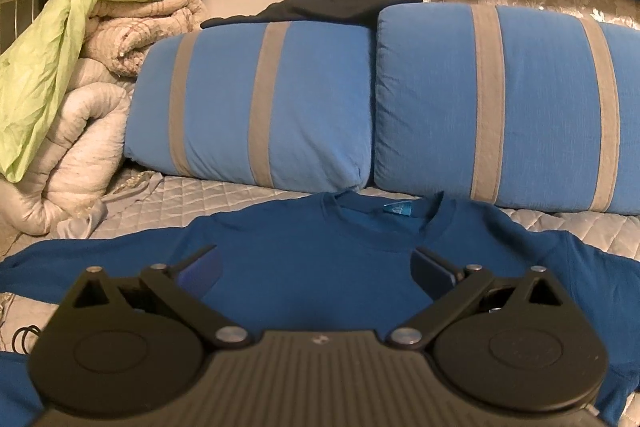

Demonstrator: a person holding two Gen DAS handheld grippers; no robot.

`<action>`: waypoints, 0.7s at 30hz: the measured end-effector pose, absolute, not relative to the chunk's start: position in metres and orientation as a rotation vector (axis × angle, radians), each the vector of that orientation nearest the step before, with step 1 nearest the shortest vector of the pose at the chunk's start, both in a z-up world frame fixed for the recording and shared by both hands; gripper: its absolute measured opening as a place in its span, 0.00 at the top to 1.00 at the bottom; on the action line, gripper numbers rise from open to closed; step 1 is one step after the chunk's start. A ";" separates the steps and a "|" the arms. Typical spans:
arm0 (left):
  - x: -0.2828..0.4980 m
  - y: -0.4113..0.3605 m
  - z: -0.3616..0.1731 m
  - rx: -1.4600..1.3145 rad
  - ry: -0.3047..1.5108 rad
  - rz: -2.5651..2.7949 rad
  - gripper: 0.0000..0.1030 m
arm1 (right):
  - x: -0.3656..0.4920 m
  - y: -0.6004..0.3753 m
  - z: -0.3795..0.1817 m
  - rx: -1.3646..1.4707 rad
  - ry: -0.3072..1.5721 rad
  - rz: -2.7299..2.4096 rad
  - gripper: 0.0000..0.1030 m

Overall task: Fold clothes
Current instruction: 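Lift the cuff with the left tool and fold the sleeve across the body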

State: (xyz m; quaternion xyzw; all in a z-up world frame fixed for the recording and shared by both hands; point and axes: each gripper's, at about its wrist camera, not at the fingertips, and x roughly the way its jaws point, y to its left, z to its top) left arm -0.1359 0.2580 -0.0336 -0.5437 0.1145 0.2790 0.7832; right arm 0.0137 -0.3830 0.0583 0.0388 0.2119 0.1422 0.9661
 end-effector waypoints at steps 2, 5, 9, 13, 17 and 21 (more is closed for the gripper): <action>-0.131 0.252 -0.022 -1.132 0.276 0.644 0.88 | 0.014 -0.382 0.058 0.079 0.430 0.286 0.00; -0.122 0.240 -0.002 -1.044 0.316 0.692 0.89 | 0.016 -0.382 0.057 0.080 0.438 0.284 0.00; -0.108 0.213 0.034 -0.857 0.343 0.667 0.89 | 0.017 -0.379 0.056 0.071 0.445 0.289 0.00; -0.093 0.178 0.070 -0.666 0.344 0.580 0.89 | 0.018 -0.374 0.053 0.041 0.456 0.292 0.00; -0.076 0.141 0.100 -0.493 0.331 0.486 0.89 | 0.019 -0.368 0.049 -0.001 0.474 0.289 0.00; -0.061 0.109 0.121 -0.372 0.317 0.414 0.89 | 0.021 -0.362 0.044 -0.041 0.501 0.281 0.00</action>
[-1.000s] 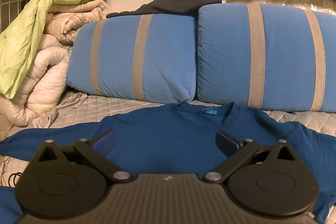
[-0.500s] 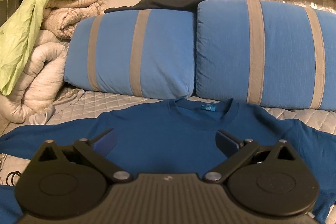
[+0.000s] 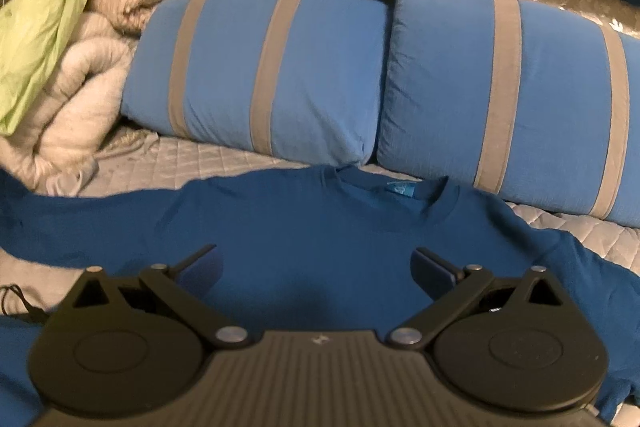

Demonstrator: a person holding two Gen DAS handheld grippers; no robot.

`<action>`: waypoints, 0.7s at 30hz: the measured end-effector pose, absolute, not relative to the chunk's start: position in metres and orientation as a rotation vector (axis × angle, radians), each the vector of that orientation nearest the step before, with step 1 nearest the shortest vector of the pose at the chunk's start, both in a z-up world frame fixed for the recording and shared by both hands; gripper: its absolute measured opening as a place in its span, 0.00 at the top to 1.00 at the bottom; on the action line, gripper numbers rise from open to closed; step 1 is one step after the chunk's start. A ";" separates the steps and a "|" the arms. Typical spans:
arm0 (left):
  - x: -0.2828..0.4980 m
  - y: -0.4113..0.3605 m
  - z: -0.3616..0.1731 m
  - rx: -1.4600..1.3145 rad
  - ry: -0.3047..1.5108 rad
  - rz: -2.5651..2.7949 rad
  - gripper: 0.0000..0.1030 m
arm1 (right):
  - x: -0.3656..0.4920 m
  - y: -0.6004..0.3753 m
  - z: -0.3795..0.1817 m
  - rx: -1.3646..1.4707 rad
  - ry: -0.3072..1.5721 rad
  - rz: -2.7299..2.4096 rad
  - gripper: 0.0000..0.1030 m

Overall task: Fold clothes
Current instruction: 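Lift the cuff with the left tool and fold the sleeve across the body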

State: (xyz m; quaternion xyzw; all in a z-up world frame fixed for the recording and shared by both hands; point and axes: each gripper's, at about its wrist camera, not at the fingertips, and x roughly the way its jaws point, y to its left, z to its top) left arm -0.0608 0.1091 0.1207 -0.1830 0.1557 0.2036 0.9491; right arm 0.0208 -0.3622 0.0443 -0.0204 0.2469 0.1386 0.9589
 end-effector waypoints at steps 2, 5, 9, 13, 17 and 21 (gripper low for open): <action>-0.055 0.095 0.129 -0.325 0.305 0.384 0.89 | 0.023 -0.361 0.042 -0.044 0.520 0.280 0.00; -0.044 0.074 0.139 -0.268 0.298 0.336 0.89 | 0.026 -0.362 0.040 -0.031 0.546 0.284 0.00; -0.028 0.050 0.149 -0.200 0.301 0.277 0.89 | 0.029 -0.361 0.037 -0.034 0.569 0.289 0.00; -0.016 0.025 0.158 -0.134 0.299 0.226 0.89 | 0.031 -0.360 0.036 -0.037 0.585 0.300 0.00; -0.004 -0.005 0.168 -0.049 0.286 0.171 0.89 | 0.032 -0.361 0.036 -0.011 0.599 0.318 0.00; 0.005 -0.032 0.173 0.023 0.278 0.117 0.89 | 0.033 -0.362 0.035 0.003 0.610 0.323 0.00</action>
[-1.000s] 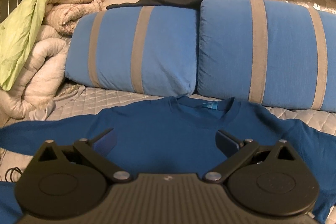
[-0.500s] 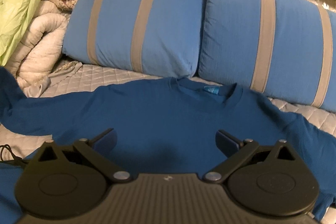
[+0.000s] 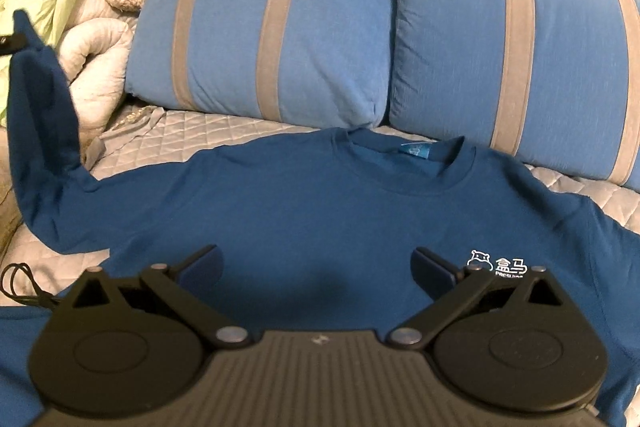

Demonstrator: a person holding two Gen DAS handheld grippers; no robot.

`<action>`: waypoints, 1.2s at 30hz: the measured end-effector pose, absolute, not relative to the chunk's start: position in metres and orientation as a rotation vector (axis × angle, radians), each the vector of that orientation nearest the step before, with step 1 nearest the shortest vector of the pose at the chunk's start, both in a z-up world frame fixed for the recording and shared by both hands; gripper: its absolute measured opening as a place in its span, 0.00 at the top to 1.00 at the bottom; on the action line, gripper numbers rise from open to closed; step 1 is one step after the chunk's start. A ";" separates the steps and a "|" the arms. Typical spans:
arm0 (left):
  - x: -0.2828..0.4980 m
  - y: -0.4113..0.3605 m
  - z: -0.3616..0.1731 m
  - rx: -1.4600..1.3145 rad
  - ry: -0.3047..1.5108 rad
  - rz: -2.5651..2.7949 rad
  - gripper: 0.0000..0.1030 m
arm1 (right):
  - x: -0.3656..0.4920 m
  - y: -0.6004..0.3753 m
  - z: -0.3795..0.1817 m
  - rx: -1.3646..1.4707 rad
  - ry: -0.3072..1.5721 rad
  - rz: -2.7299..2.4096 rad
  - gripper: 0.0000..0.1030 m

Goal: Fold clothes

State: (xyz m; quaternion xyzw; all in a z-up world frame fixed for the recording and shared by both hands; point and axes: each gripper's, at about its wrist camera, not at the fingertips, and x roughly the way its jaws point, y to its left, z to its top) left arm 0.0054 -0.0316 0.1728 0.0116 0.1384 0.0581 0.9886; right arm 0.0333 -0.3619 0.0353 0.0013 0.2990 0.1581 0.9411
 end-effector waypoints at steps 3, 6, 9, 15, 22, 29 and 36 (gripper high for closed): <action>0.013 -0.047 0.175 0.049 0.276 0.085 0.89 | 0.033 -0.362 0.036 0.007 0.610 0.328 0.00; 0.019 -0.059 0.175 0.049 0.277 0.065 0.89 | 0.032 -0.361 0.037 0.004 0.609 0.333 0.00; 0.026 -0.071 0.176 0.055 0.277 0.051 0.89 | 0.033 -0.361 0.038 0.004 0.610 0.340 0.00; 0.039 -0.099 0.177 0.078 0.281 0.000 0.89 | 0.035 -0.361 0.038 0.007 0.610 0.348 0.00; 0.045 -0.144 0.173 0.154 0.276 -0.088 0.89 | 0.036 -0.360 0.036 -0.007 0.607 0.344 0.00; 0.046 -0.202 0.151 0.293 0.281 -0.236 0.77 | 0.038 -0.360 0.032 -0.022 0.612 0.337 0.00; 0.021 -0.195 0.146 0.304 0.273 -0.322 0.30 | 0.038 -0.365 0.030 -0.020 0.616 0.309 0.00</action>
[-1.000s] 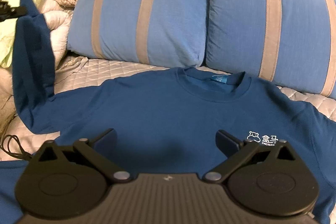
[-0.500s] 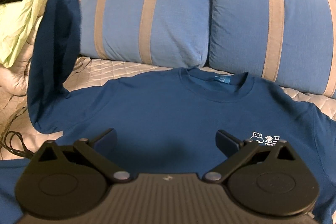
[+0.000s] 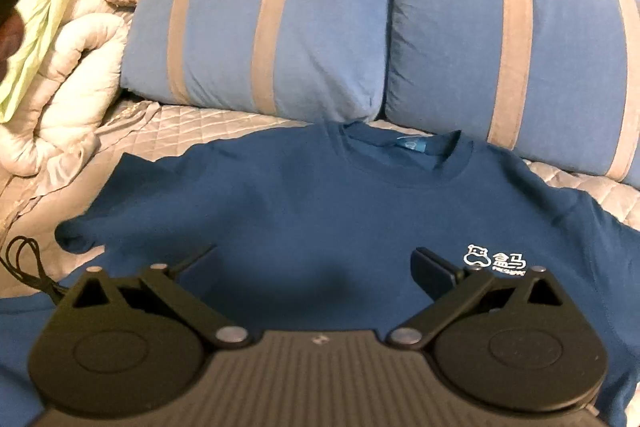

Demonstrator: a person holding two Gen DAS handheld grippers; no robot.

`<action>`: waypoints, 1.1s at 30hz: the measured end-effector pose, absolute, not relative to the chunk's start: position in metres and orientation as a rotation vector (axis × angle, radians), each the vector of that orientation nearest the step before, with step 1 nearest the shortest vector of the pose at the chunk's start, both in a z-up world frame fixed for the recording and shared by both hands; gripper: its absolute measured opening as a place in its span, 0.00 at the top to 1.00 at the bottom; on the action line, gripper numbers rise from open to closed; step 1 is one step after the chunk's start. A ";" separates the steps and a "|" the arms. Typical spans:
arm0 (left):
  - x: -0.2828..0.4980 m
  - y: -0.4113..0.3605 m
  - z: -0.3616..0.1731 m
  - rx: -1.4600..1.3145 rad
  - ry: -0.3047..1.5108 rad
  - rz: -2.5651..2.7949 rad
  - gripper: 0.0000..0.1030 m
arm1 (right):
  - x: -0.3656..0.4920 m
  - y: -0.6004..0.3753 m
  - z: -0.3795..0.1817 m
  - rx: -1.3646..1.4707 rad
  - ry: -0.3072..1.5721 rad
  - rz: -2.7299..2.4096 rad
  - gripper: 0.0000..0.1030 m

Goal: Fold clothes

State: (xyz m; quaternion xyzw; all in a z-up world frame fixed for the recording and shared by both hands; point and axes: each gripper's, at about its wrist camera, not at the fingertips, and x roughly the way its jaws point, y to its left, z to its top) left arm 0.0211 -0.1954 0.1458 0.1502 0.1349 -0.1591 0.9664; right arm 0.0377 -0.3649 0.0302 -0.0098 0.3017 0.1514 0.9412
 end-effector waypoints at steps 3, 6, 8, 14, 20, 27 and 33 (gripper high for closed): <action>0.010 -0.165 0.148 0.285 0.276 -0.278 0.28 | 0.037 -0.363 0.029 -0.052 0.608 0.298 0.00; -0.003 -0.130 0.142 0.269 0.304 -0.228 0.28 | 0.036 -0.353 0.027 -0.144 0.600 0.308 0.00; -0.010 -0.108 0.135 0.267 0.329 -0.195 0.28 | 0.034 -0.344 0.025 -0.234 0.582 0.330 0.00; -0.027 -0.058 0.111 0.257 0.407 -0.117 0.28 | 0.023 -0.324 0.025 -0.484 0.523 0.497 0.00; -0.050 -0.036 0.105 0.196 0.422 -0.003 0.28 | 0.027 -0.312 0.018 -0.790 0.464 0.584 0.06; -0.063 -0.024 0.102 0.125 0.428 0.028 0.28 | 0.043 -0.292 0.001 -1.052 0.439 0.688 0.23; -0.074 -0.018 0.104 0.121 0.360 0.082 0.28 | 0.063 -0.275 -0.013 -1.095 0.470 0.748 0.38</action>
